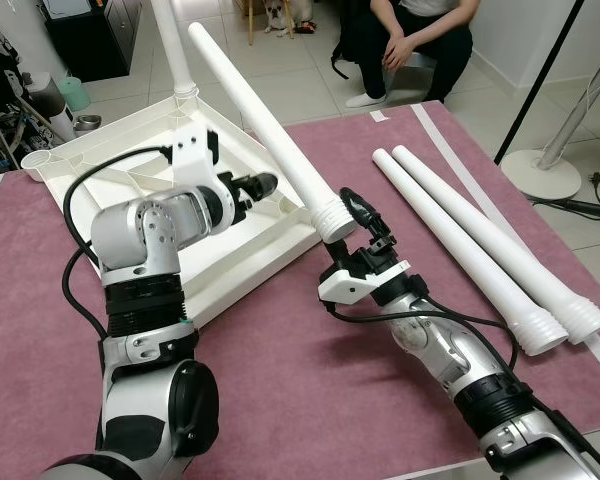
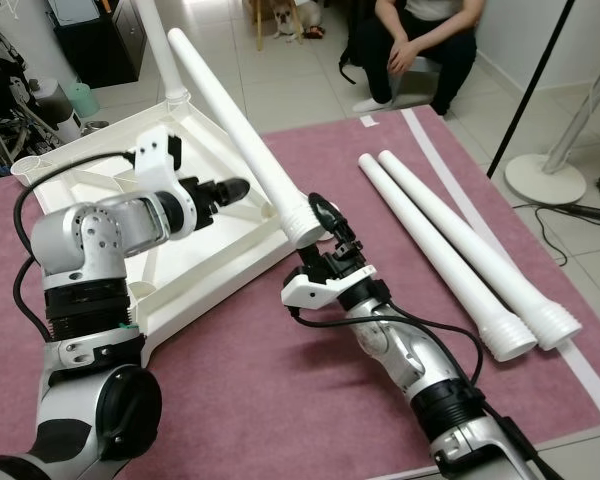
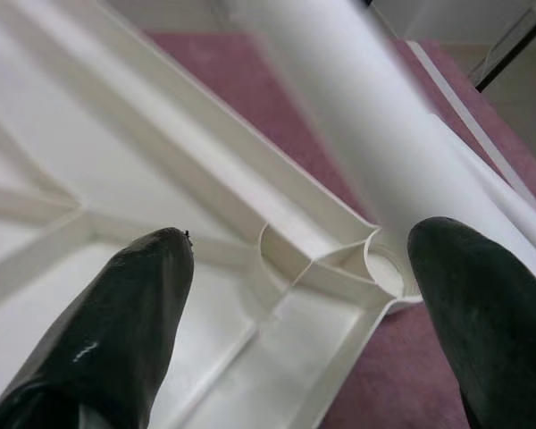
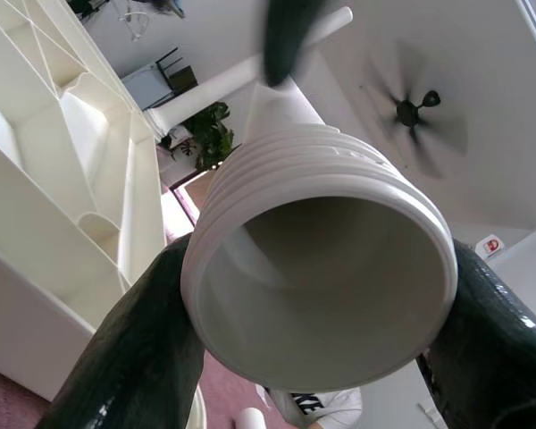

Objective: Building children table

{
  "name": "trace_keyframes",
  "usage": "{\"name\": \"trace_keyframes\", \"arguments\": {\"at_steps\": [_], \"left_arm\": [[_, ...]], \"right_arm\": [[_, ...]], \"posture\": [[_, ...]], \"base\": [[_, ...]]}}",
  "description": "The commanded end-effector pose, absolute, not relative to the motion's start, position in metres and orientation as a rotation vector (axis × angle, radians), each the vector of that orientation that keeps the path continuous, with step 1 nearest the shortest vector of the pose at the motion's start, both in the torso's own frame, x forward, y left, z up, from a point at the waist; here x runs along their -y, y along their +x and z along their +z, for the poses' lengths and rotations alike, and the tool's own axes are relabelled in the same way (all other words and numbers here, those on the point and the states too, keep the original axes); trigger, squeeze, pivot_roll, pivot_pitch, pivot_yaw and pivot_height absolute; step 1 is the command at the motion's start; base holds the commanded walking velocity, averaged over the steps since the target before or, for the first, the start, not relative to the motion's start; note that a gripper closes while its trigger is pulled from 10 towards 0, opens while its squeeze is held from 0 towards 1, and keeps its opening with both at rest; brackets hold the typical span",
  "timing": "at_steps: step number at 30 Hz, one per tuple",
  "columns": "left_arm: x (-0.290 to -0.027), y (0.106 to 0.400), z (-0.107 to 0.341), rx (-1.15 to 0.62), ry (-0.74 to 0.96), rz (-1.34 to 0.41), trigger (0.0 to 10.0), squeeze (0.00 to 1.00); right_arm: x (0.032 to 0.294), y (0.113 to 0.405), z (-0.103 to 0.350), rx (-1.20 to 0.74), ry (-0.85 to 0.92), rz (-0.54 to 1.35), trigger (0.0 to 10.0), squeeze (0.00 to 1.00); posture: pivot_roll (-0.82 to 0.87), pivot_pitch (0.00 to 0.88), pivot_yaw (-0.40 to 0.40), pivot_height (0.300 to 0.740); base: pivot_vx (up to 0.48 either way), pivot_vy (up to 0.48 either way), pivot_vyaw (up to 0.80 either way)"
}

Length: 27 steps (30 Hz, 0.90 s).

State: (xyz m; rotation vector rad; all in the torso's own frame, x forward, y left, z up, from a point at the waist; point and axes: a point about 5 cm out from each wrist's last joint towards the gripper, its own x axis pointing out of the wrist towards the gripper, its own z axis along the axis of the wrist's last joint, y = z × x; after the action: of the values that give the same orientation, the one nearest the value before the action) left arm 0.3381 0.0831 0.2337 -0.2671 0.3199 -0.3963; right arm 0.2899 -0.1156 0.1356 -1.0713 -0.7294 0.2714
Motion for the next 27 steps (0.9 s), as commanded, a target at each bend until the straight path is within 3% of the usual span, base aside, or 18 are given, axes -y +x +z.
{"name": "trace_keyframes", "arguments": {"at_steps": [1,2,3,7,11,14,20,21,22,27], "left_arm": [[-0.065,0.335,0.238,-0.272,-0.226,-0.443,10.0,1.0],[-0.074,0.336,0.232,-0.185,0.034,-0.395,10.0,0.96],[-0.083,0.335,0.219,-0.149,0.233,-0.37,10.0,0.0],[-0.097,0.33,0.196,-0.175,0.386,-0.339,10.0,0.0],[-0.107,0.328,0.188,-0.213,0.374,-0.306,10.0,0.0],[-0.111,0.328,0.186,-0.213,0.372,-0.279,10.0,0.0],[-0.109,0.329,0.185,-0.197,0.389,-0.279,10.0,0.0],[-0.108,0.328,0.184,-0.183,0.403,-0.286,10.0,0.0],[-0.107,0.327,0.182,-0.174,0.412,-0.292,10.0,0.0],[-0.106,0.327,0.181,-0.167,0.419,-0.297,10.0,0.0]], "right_arm": [[0.11,0.289,0.138,0.767,-1.057,0.278,10.0,0.0],[0.109,0.289,0.139,0.734,-0.998,0.276,10.0,0.0],[0.105,0.288,0.14,0.705,-0.926,0.302,10.0,0.0],[0.096,0.282,0.143,0.674,-0.812,0.358,10.0,0.0],[0.091,0.277,0.14,0.574,-0.688,0.423,10.0,0.0],[0.091,0.279,0.134,0.347,-0.407,0.441,10.0,0.0],[0.094,0.285,0.13,0.26,-0.298,0.408,10.0,0.0],[0.096,0.287,0.129,0.225,-0.255,0.407,10.0,0.28],[0.096,0.288,0.131,0.201,-0.205,0.429,10.0,1.0],[0.095,0.286,0.133,0.176,-0.145,0.486,10.0,1.0]], "posture": [[-0.02,0.0,0.143,0.74],[-0.02,0.0,0.145,0.74],[-0.03,0.0,0.146,0.74],[-0.03,0.0,0.146,0.74],[-0.03,0.0,0.139,0.74],[-0.03,0.0,0.127,0.74],[-0.03,0.0,0.125,0.74],[-0.03,0.0,0.125,0.74],[-0.03,0.0,0.125,0.74],[-0.03,0.0,0.125,0.74]], "base": [[0.0,0.0,0.0],[0.0,0.0,0.0],[0.0,0.0,0.0],[0.0,0.0,0.0],[0.0,0.0,0.0],[0.0,0.0,0.0],[0.0,0.0,0.0],[0.0,0.0,0.0],[0.0,0.0,0.0],[0.0,0.0,0.0]]}}
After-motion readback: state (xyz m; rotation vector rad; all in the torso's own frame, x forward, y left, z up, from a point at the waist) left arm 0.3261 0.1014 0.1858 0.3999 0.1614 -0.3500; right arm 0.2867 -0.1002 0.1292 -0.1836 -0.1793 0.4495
